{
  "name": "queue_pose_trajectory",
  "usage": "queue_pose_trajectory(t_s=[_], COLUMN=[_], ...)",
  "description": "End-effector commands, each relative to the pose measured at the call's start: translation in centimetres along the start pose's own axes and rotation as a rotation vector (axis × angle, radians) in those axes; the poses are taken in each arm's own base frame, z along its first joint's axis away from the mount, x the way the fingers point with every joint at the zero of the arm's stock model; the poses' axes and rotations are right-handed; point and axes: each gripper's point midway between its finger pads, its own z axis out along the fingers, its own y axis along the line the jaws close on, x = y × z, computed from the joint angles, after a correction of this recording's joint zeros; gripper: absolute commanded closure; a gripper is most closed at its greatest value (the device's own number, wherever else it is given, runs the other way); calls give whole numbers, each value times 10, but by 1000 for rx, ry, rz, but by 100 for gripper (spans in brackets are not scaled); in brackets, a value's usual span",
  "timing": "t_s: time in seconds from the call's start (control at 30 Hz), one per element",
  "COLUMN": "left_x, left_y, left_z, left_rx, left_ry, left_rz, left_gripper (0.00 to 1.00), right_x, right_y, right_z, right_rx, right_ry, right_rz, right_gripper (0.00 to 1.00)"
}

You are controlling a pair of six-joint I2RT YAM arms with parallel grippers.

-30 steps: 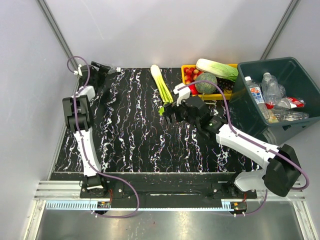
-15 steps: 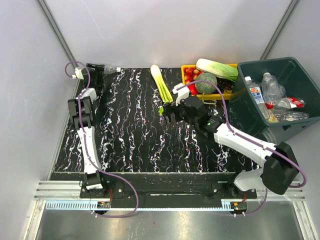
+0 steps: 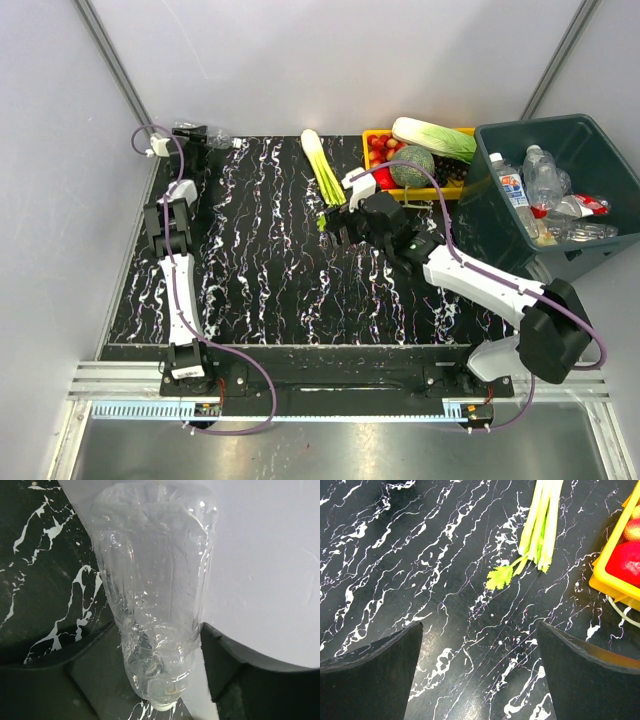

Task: Put the plastic bottles in the bin
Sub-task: Pick up the plastic bottle from the corner of the board.

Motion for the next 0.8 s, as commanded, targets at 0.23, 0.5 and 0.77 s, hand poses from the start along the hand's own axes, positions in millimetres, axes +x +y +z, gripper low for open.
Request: queue_pose_trajectory(t_s=[0.23, 0.5, 0.77], left_x=[-6, -8, 11], left_y=[-25, -111, -167], left_z=[-29, -91, -195], left_rx=[46, 134, 180], left_ry=[24, 151, 340], left_rz=[42, 106, 219], left_gripper=[60, 68, 69], right_x=[-34, -56, -75], right_y=[17, 18, 4], right_z=[1, -40, -73], right_rx=[-67, -92, -33], right_ry=[-58, -84, -181], right_rz=[38, 72, 169], right_gripper=[1, 1, 1])
